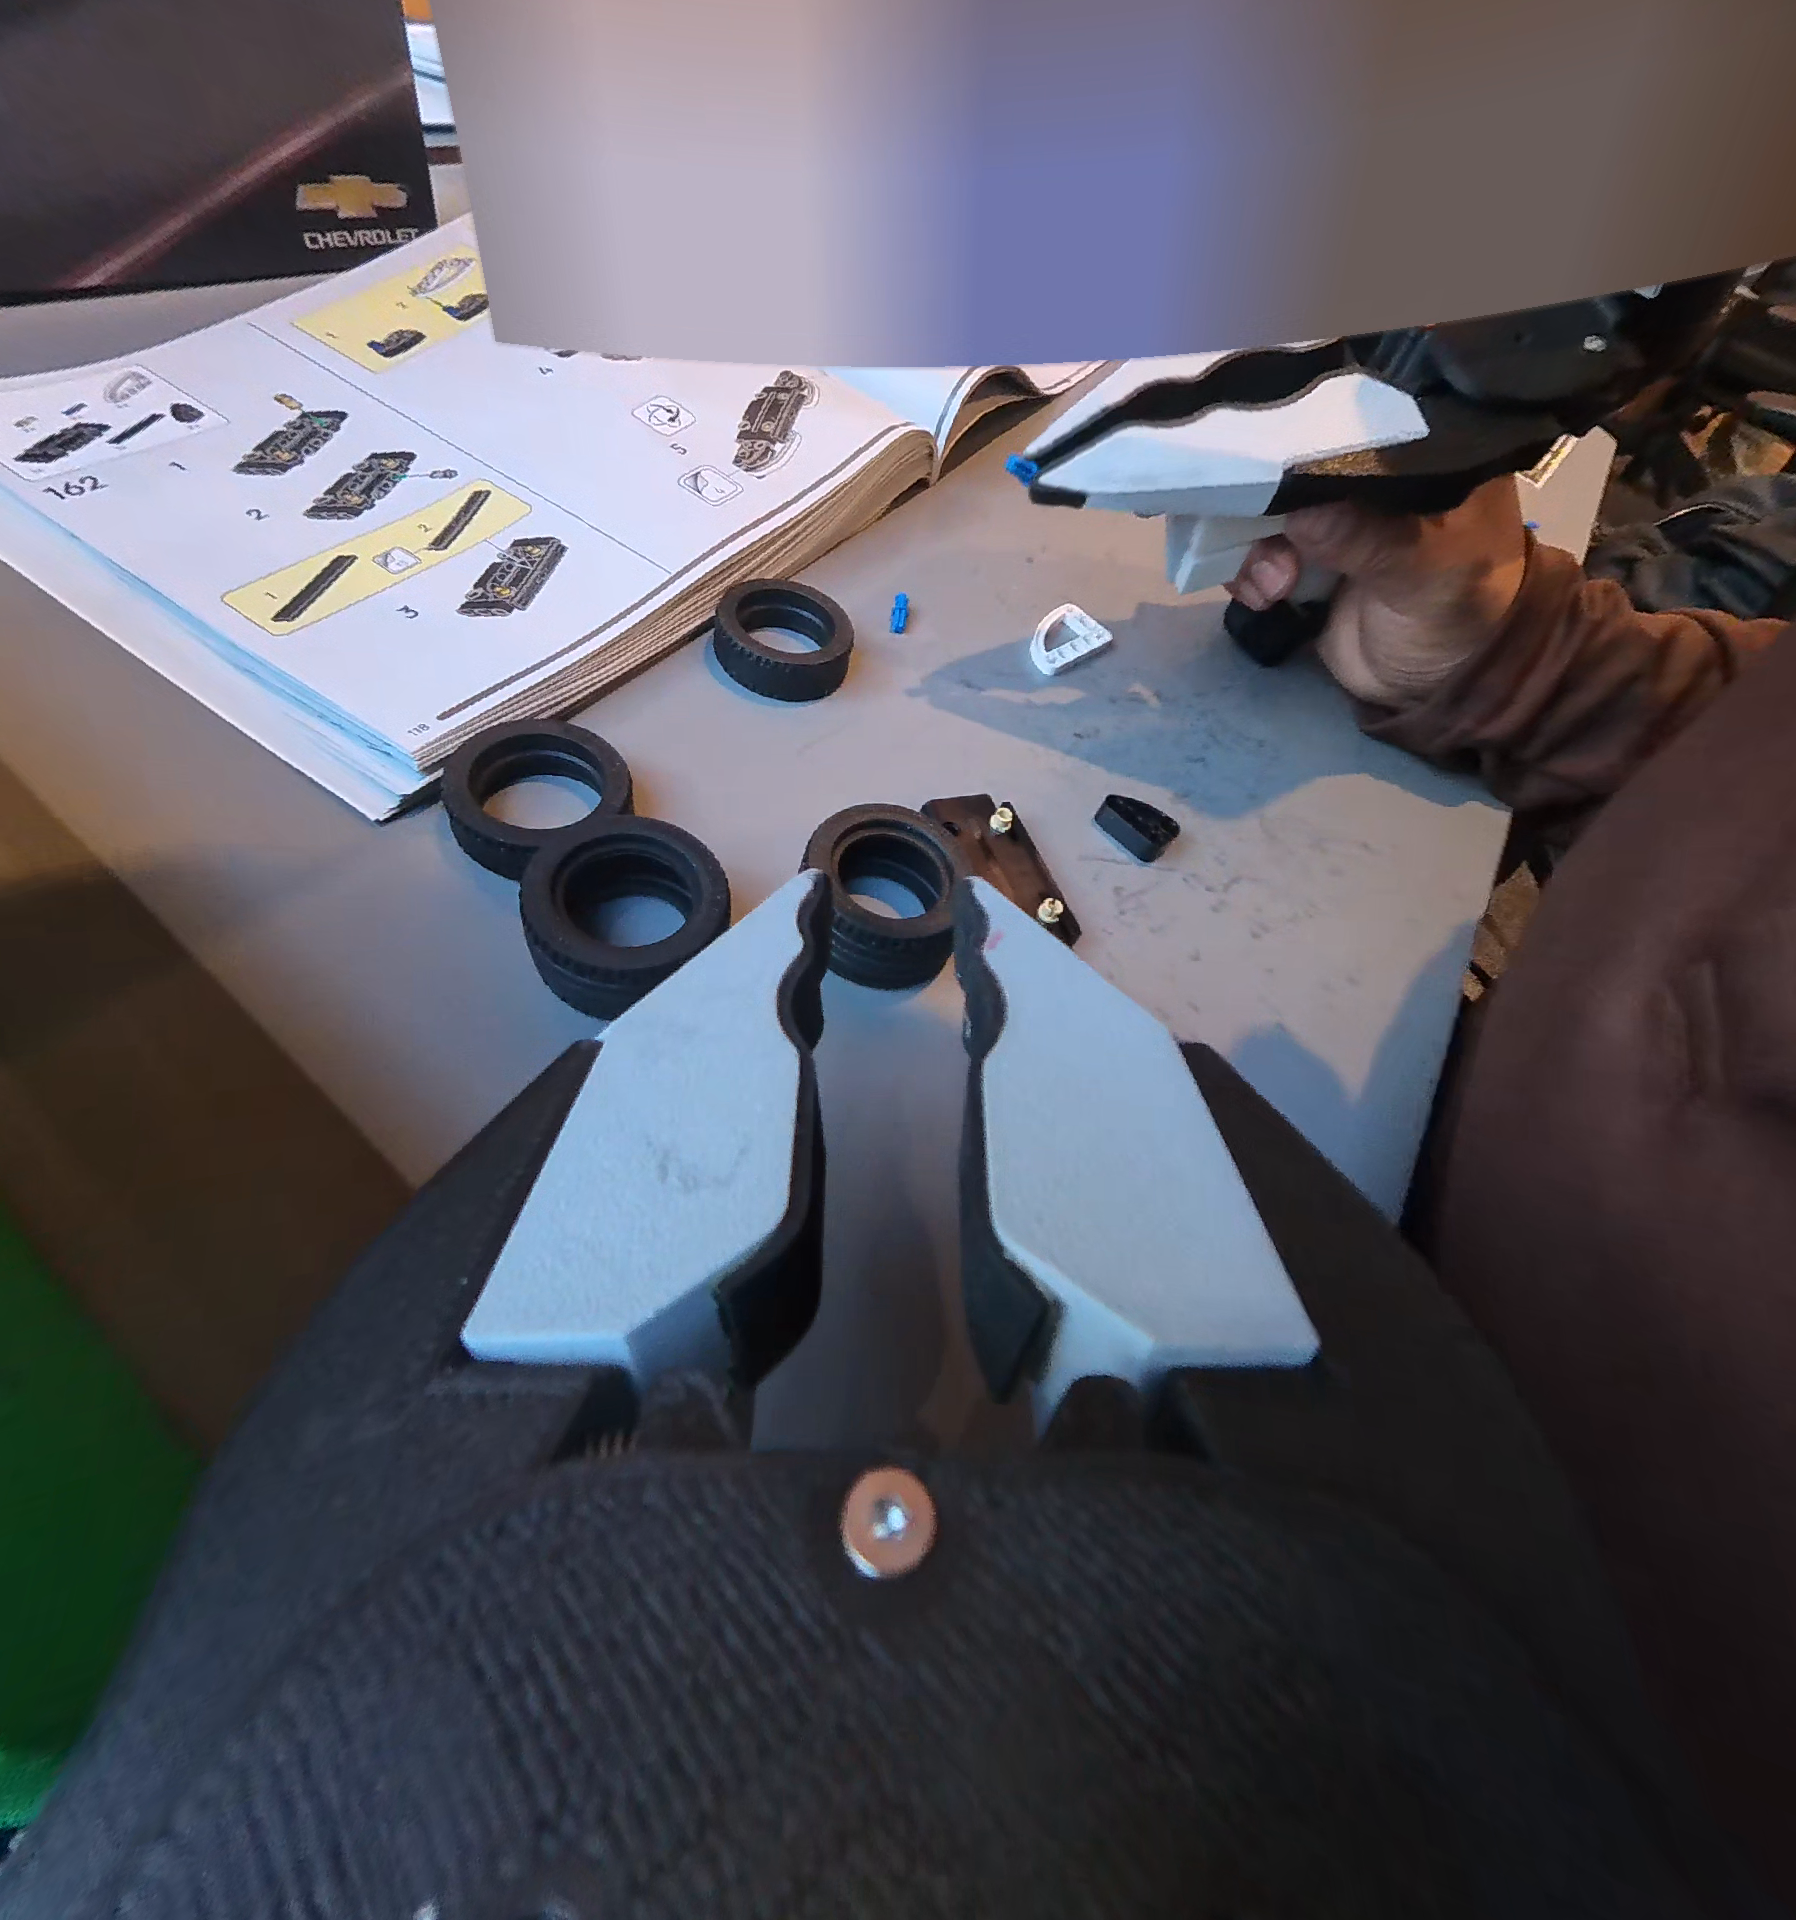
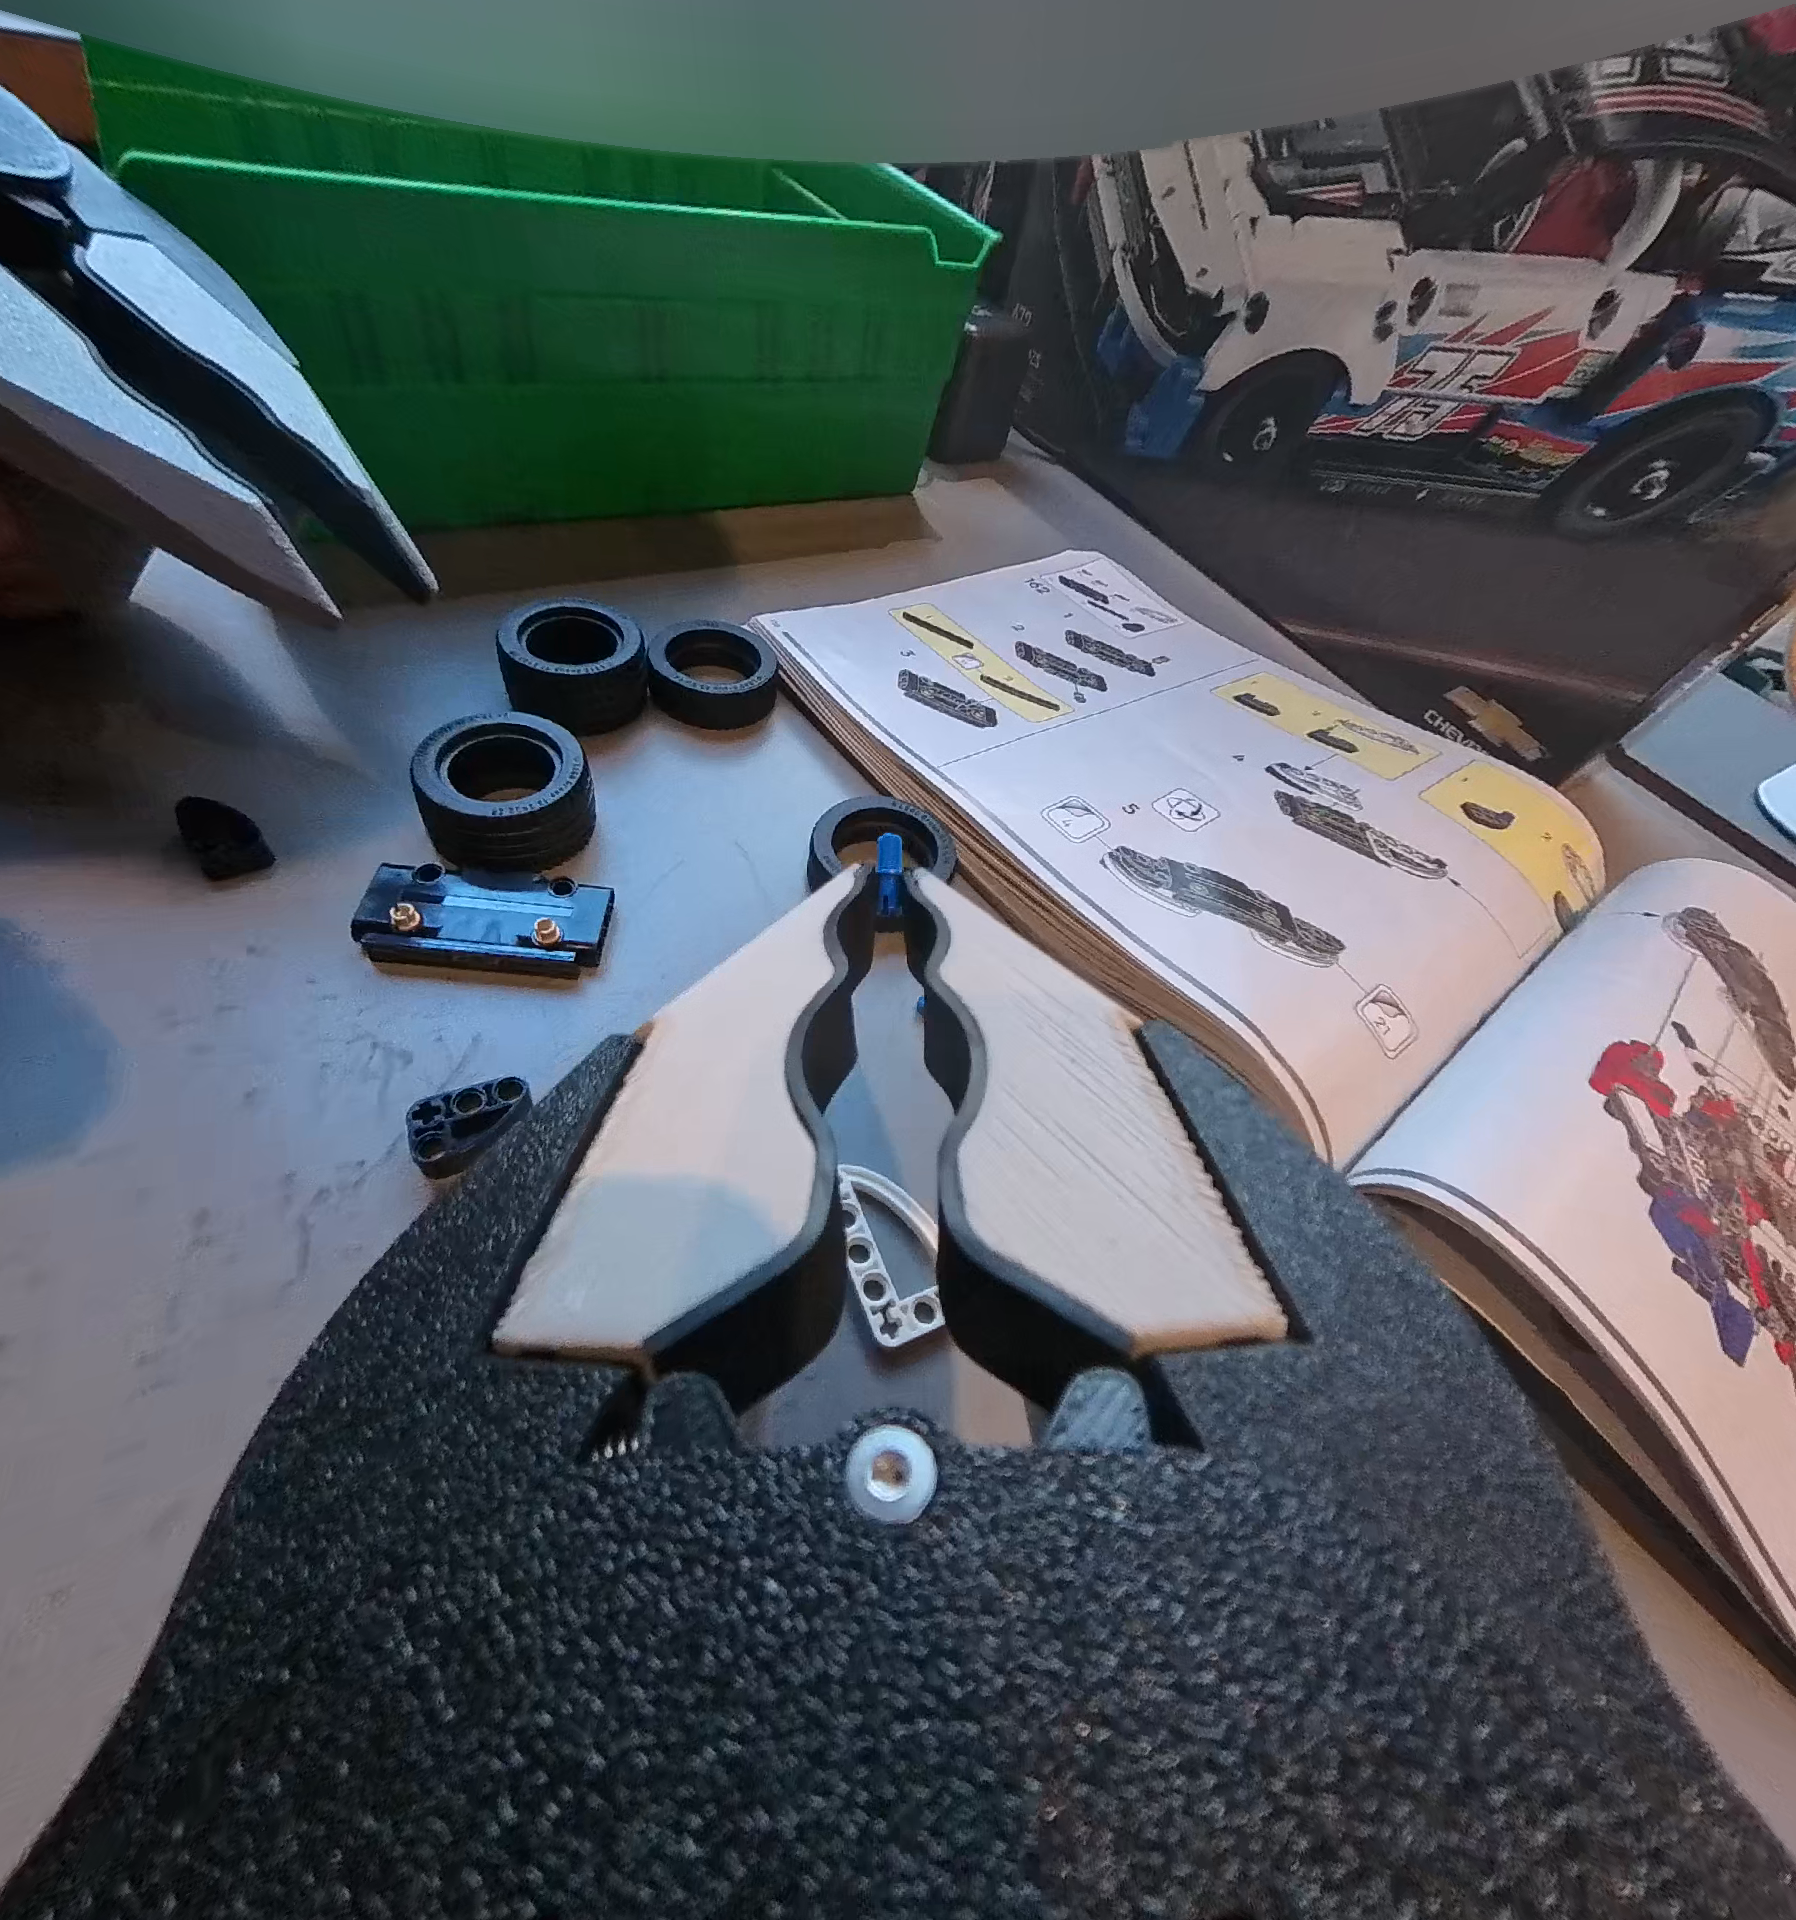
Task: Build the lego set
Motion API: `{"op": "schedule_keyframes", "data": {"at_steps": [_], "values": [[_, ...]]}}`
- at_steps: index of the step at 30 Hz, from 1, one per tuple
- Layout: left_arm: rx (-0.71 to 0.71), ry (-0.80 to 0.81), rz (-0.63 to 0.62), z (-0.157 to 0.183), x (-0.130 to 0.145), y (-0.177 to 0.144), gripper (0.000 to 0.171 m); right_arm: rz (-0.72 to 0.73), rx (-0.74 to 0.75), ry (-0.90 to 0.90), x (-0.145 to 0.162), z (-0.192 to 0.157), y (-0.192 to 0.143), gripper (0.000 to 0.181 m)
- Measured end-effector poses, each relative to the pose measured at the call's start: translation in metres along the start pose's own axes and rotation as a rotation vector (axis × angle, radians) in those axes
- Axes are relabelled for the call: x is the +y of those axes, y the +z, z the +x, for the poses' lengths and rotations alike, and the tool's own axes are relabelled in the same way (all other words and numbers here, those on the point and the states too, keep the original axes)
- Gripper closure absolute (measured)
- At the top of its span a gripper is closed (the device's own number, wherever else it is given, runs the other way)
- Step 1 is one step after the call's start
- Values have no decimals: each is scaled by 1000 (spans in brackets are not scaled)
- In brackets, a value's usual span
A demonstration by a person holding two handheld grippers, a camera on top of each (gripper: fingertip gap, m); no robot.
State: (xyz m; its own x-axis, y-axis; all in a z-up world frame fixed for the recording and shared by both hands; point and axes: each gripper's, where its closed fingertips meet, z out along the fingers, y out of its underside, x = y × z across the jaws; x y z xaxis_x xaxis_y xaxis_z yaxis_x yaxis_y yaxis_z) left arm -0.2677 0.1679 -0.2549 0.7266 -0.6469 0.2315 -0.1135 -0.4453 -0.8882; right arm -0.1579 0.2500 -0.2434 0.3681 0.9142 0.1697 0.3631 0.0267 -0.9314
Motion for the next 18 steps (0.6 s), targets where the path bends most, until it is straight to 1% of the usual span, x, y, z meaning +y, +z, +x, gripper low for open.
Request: {"op": "schedule_keyframes", "data": {"at_steps": [6, 10, 14, 16, 18], "values": [[26, -3, 1, 1, -2, 2, 156, -49, -32, -41, 6, -7, 8, 177], [61, 30, -47, 6, 1, 12, 154, -90, -105, -75, 10, -21, 13, 177], [102, 63, -65, 14, 3, 16, 153, -55, -189, -3, 5, -36, 2, 177], [133, 85, -87, 20, 6, 18, 151, -77, -229, 33, 10, -44, -7, 177], [157, 110, -144, 25, 12, 24, 148, -104, -216, 34, 17, -45, -15, 177]]}}
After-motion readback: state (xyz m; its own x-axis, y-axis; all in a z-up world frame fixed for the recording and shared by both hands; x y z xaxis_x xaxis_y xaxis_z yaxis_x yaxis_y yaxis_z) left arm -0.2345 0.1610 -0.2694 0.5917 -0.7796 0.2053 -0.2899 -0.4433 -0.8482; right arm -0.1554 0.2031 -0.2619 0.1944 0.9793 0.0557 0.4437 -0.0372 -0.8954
